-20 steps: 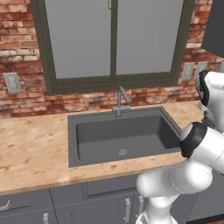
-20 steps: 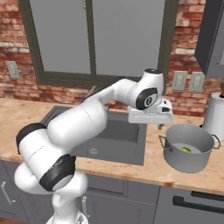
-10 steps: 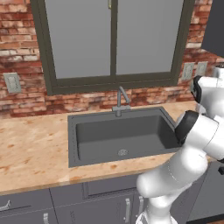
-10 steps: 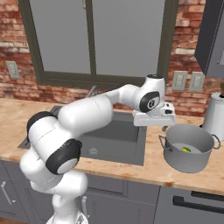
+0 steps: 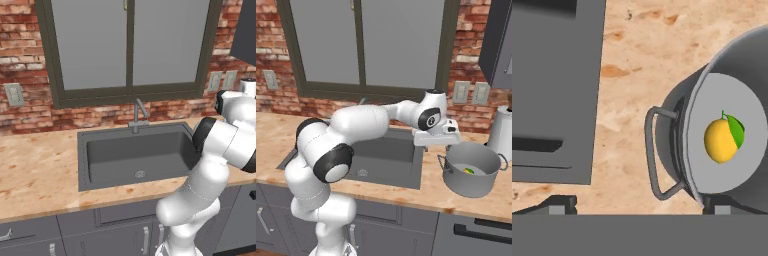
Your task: Dump the lemon from the pot into the sink. Then turn on the water and wash the lemon. Then turn off the water and put the lemon back in the pot.
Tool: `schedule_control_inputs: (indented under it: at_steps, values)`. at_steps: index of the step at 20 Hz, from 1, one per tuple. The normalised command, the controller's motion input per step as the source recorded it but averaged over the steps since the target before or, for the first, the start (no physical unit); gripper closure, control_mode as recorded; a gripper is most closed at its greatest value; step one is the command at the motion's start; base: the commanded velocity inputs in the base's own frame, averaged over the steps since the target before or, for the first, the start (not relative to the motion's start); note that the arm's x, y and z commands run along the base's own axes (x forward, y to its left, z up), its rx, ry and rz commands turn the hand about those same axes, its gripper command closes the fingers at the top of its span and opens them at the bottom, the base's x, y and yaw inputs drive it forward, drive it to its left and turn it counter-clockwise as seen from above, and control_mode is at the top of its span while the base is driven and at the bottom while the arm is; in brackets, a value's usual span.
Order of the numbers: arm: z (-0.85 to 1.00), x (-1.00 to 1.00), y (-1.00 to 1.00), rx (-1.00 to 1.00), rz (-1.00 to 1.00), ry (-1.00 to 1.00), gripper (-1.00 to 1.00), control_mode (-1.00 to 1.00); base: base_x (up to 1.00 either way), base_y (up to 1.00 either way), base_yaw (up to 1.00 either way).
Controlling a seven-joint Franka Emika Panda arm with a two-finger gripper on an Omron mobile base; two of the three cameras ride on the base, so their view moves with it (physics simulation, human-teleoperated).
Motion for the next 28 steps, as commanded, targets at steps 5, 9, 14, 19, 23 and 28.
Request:
schedule_control_inputs:
  at_steps: [5, 9, 14, 19, 23, 28]
  values:
    - [-0.2, 0.15, -0.15, -0.03, 0.03, 0.0, -1.0, -1.0, 0.0, 0.0, 0.0]
    - [-0.19, 0.15, -0.19, -0.01, 0.03, 0.0, -1.0, -1.0, 0.0, 0.0, 0.0]
    - [-0.18, 0.12, -0.18, -0.01, 0.03, 0.0, -1.0, -1.0, 0.0, 0.0, 0.0]
    - [-0.21, 0.08, -0.09, 0.0, 0.03, 0.01, -1.0, -1.0, 0.0, 0.0, 0.0]
    - [-0.23, 0.0, -0.01, 0.0, 0.02, 0.07, -1.0, -1.0, 0.0, 0.0, 0.0]
    - [-0.27, 0.0, 0.0, 0.0, 0.02, 0.13, -1.0, -1.0, 0.0, 0.0, 0.0]
